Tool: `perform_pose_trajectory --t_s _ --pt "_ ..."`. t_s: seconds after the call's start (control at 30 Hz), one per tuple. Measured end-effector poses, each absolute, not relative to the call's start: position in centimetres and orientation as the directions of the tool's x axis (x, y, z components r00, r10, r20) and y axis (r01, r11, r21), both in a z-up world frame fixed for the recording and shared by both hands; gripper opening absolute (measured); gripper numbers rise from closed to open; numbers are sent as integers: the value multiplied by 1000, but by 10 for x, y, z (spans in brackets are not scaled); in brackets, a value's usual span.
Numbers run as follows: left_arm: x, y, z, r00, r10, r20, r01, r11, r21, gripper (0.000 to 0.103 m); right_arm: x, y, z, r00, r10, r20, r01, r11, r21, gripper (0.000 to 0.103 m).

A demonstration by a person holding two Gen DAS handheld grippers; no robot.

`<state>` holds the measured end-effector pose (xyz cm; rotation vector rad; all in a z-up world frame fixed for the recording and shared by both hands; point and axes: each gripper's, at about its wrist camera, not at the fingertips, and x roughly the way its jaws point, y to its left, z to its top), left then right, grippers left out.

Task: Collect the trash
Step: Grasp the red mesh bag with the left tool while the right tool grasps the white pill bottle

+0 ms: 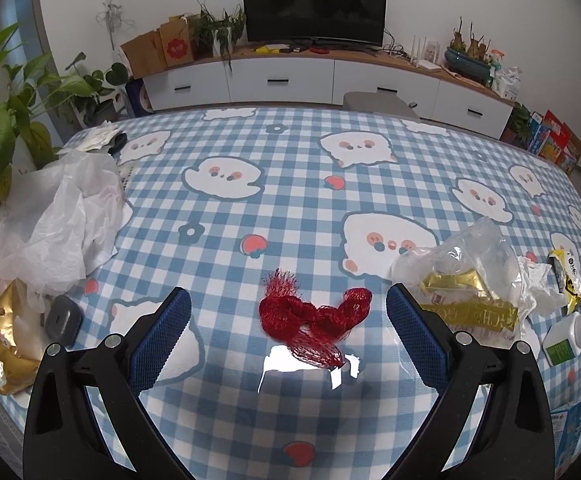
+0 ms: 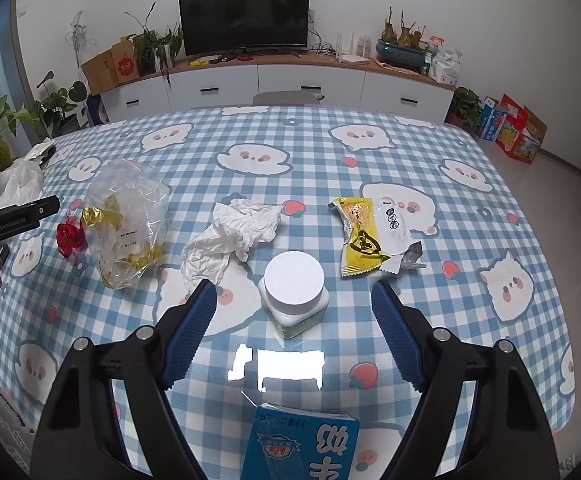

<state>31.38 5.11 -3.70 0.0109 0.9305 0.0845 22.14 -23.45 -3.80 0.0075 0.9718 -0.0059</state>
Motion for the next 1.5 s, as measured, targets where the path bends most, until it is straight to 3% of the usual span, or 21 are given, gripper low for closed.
perform_pose_trajectory --t_s 0.33,0.73,1.03,1.2,1.3,1.5 --pt "334 47 -70 542 100 -834 -76 995 70 96 232 -235 -52 537 11 -843 15 1000 22 69" --pt "341 56 -92 502 96 -859 -102 993 52 86 237 -231 -63 511 9 -860 7 1000 15 57" --pt "341 55 -96 479 56 -876 -97 995 10 63 238 -230 -65 507 14 -862 10 1000 22 45" --pt "341 48 -94 472 11 -881 -67 997 -23 33 239 -230 -64 508 7 -861 12 1000 15 36" --pt "341 43 -94 470 -4 -883 -50 998 -31 21 239 -230 -64 510 7 -860 12 1000 15 35" --pt "340 41 -93 468 0 -884 -47 999 -25 14 239 -230 -64 510 6 -860 13 1000 14 35"
